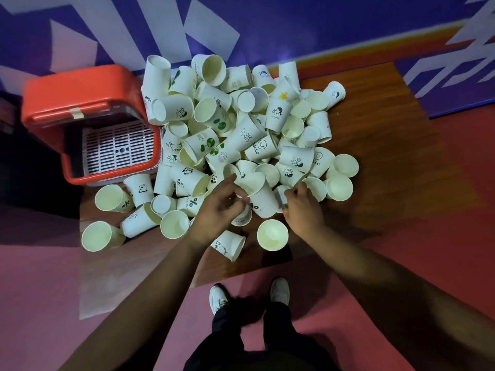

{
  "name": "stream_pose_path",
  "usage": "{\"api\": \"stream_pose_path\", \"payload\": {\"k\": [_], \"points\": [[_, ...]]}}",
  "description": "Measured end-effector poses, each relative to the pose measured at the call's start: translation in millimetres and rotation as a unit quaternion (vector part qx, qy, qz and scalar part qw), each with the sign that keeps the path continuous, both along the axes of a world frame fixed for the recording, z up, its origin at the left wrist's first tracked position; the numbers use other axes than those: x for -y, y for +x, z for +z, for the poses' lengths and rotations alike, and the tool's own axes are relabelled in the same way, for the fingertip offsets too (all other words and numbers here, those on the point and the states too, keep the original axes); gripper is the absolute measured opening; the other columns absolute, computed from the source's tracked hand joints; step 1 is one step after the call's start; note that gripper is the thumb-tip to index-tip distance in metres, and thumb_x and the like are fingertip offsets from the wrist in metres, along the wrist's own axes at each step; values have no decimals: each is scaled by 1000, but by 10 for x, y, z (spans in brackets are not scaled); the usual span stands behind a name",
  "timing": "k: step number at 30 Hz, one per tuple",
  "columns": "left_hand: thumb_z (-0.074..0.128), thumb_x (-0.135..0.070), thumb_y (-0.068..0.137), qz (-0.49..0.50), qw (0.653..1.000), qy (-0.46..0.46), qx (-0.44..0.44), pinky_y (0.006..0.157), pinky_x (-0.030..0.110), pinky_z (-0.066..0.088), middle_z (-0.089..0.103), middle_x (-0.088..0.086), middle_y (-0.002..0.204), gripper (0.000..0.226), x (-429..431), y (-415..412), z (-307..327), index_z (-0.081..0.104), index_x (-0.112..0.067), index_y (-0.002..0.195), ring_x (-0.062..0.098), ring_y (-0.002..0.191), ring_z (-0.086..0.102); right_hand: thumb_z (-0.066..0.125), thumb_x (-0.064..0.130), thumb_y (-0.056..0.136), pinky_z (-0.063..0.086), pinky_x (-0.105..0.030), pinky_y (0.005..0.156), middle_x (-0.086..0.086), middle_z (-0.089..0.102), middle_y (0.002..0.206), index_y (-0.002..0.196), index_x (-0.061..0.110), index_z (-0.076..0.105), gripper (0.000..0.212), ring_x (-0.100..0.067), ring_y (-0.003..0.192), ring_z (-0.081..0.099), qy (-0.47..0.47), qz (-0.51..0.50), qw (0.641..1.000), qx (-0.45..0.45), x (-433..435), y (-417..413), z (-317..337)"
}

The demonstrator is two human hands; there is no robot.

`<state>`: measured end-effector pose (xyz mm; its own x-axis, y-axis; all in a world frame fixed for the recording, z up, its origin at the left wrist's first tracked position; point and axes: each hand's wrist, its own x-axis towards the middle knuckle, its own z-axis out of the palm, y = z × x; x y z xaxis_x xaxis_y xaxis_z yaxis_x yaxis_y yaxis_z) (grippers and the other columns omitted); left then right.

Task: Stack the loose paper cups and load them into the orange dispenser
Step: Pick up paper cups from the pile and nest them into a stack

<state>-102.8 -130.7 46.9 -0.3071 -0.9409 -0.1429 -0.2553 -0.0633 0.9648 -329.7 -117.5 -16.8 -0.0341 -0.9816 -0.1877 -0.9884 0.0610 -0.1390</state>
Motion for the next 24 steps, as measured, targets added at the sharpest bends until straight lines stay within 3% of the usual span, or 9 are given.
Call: {"api": "stream_pose_path", "payload": {"k": [3,5,8,11,14,17,19,22,24], "points": [[68,-4,91,-34,996,57,-53,101,37,47,60,-5,135,3,-131,63,-14,66,-6,89,3,134,47,76,0,66,50,-39,56,-19,57,92,87,3,64,24,-37,71,59,-34,16,999,-24,21,24,-21],[70,-7,89,-61,995,55,-62,104,46,48,59,1,138,3,-208,66,-18,67,-8,88,18,132,53,76,-1,65,47,-36,52,-17,57,86,79,5,64,20,-35,65,58,-61,30,997,-22,30,22,-39],[71,-2,88,-75,996,29,-46,97,35,50,55,3,136,3,-313,46,-69,68,-2,88,19,129,54,75,-1,69,37,-31,51,-15,55,88,74,8,62,17,-35,65,56,-81,30,996,21,17,-11,-36],[75,-15,85,-86,995,36,-41,102,40,49,51,0,135,10,-407,-17,-143,70,-14,93,19,130,51,71,1,75,40,-31,54,-13,52,100,79,9,61,13,-34,81,57,-86,4,991,102,-15,-86,-1],[76,-25,83,-111,993,-20,23,104,42,46,52,-5,131,30,-464,-105,-295,62,-25,109,17,126,51,74,5,76,53,-38,67,-8,48,107,80,11,60,16,-26,91,57,-103,-20,979,175,-99,-198,82],[73,-39,83,-139,981,-71,118,106,38,42,51,-3,133,59,-506,-193,-458,46,-27,134,14,124,47,77,4,75,46,-23,78,-10,50,106,80,9,64,15,-19,82,57,-135,-68,962,229,-197,-299,173],[71,-45,80,-152,966,-90,188,108,42,39,51,4,137,76,-530,-245,-577,41,-20,145,22,125,46,78,3,74,42,-16,78,-11,51,103,77,9,64,16,-11,79,53,-154,-103,947,263,-257,-378,241],[68,-52,78,-159,947,-129,248,100,51,44,53,9,133,78,-546,-292,-676,48,-11,142,29,120,48,78,9,76,42,-13,73,-6,53,96,76,15,59,20,-4,73,53,-149,-150,928,305,-311,-496,341],[71,-54,76,-162,941,-136,265,99,52,44,50,8,133,80,-540,-307,-686,49,-11,141,28,121,45,76,12,79,47,-25,70,-5,58,89,76,14,58,18,-15,75,59,-120,-211,903,354,-344,-530,429]]}}
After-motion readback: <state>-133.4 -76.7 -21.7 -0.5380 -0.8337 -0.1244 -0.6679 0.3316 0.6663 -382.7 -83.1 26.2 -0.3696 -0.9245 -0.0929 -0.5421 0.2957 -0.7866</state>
